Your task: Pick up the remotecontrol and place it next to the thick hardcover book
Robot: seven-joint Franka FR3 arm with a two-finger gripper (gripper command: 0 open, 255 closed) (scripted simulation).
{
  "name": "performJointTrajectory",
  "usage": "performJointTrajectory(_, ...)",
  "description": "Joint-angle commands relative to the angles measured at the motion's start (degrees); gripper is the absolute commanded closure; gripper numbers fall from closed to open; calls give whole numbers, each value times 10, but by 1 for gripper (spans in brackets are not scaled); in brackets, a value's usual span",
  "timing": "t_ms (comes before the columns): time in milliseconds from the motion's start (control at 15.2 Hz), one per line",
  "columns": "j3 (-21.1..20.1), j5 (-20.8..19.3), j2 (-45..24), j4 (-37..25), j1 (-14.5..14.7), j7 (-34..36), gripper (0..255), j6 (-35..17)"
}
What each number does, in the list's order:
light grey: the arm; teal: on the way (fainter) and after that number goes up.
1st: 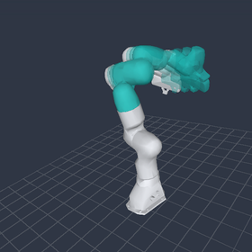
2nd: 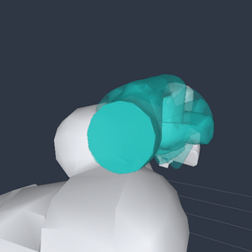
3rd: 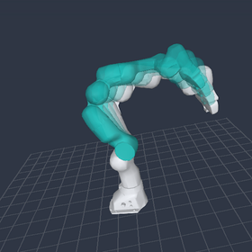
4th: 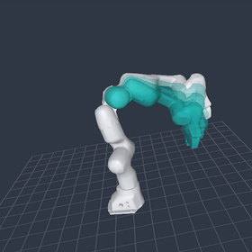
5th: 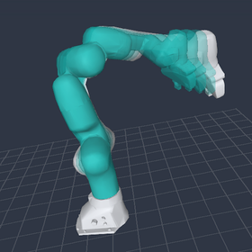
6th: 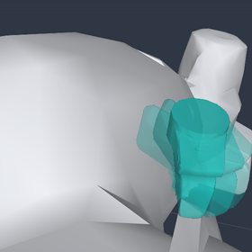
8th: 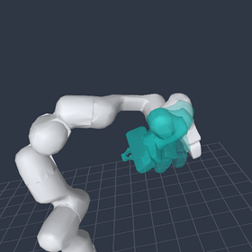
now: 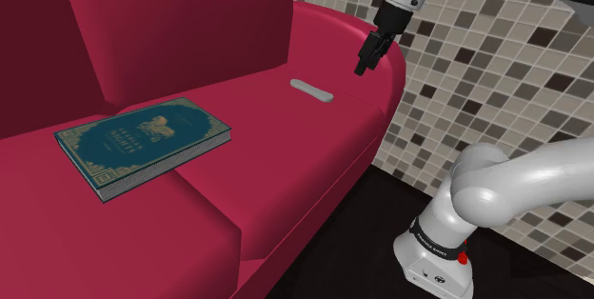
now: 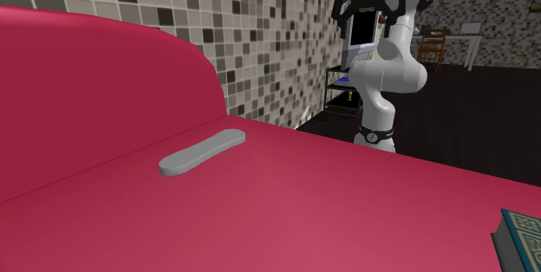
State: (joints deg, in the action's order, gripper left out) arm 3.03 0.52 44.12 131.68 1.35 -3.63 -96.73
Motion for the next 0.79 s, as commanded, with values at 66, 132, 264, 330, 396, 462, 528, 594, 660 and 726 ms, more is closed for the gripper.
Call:
performJointTrajectory(66, 6, -4, -14, 0, -2, -6, 0, -14)
performJointTrajectory(132, 13, -8, -29, 0, -4, -13, 0, -29)
performJointTrajectory(264, 25, -14, -60, -3, -8, -25, 0, -57)
performJointTrajectory(330, 32, -17, -77, -5, -10, -32, 0, -70)
performJointTrajectory(396, 38, -19, -93, -8, -11, -38, 0, -84)
performJointTrajectory(462, 44, -21, -110, -12, -13, -44, 0, -97)
performJointTrajectory(528, 51, -23, -128, -17, -14, -51, 0, -110)
performJointTrajectory(594, 57, -24, -146, -22, -16, -57, 0, -122)
performJointTrajectory(660, 63, -25, -164, -28, -17, -63, 0, -134)
performJointTrajectory(726, 69, -25, -182, -35, -18, -70, 0, -146)
